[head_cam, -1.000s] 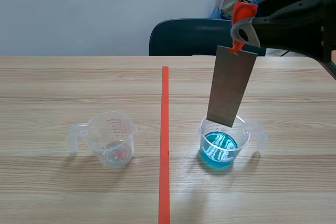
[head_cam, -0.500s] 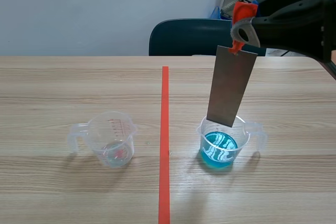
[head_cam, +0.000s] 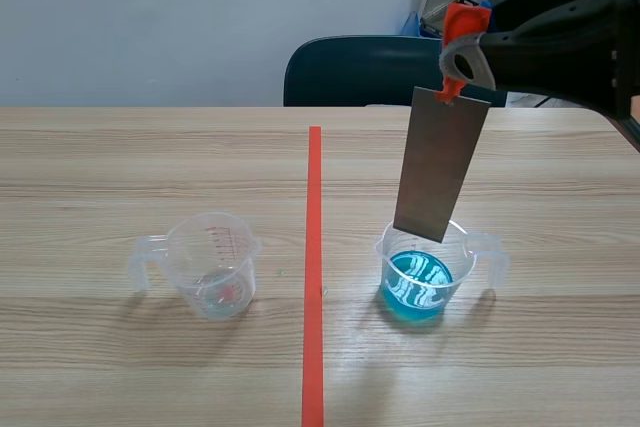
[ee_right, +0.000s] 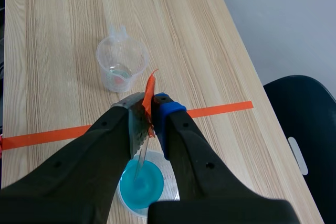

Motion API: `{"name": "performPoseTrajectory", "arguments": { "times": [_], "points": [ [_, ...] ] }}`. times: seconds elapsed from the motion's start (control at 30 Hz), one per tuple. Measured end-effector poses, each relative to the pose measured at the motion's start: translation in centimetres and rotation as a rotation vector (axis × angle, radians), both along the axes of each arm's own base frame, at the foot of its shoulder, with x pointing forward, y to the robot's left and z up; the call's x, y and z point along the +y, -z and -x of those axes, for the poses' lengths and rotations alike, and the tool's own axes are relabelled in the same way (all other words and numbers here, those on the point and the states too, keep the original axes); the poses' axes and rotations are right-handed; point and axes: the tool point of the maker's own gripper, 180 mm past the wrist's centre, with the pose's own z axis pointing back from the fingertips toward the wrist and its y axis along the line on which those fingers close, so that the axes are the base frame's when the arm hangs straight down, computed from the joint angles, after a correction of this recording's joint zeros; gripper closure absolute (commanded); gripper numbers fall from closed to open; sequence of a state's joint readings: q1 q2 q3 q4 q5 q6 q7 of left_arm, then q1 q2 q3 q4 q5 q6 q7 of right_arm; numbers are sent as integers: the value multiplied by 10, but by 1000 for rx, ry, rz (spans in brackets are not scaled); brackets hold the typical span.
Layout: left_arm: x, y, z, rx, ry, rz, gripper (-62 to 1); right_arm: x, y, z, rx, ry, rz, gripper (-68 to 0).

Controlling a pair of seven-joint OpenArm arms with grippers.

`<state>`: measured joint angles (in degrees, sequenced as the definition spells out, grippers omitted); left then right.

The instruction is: Do the redox reaction experiment

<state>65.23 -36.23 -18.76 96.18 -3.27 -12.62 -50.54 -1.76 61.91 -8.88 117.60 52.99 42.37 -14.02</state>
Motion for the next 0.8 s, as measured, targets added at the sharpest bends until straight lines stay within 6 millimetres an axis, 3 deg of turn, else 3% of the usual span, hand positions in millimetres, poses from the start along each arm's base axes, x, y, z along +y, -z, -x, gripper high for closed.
{"name": "performPoseTrajectory", "arguments": {
  "times": [0.27, 0.57, 0.8],
  "points": [
    [0, 0, 0, 0, 0, 0, -623, 1, -2, 0, -3, -4, -11, -6],
    [0, 0, 0, 0, 0, 0, -623, 9, -26, -10, -82, -2, -79, -6],
    [0, 0, 0, 0, 0, 0, -623, 32, -25, -7, -86, -67, -71, -6]
  ]
}}
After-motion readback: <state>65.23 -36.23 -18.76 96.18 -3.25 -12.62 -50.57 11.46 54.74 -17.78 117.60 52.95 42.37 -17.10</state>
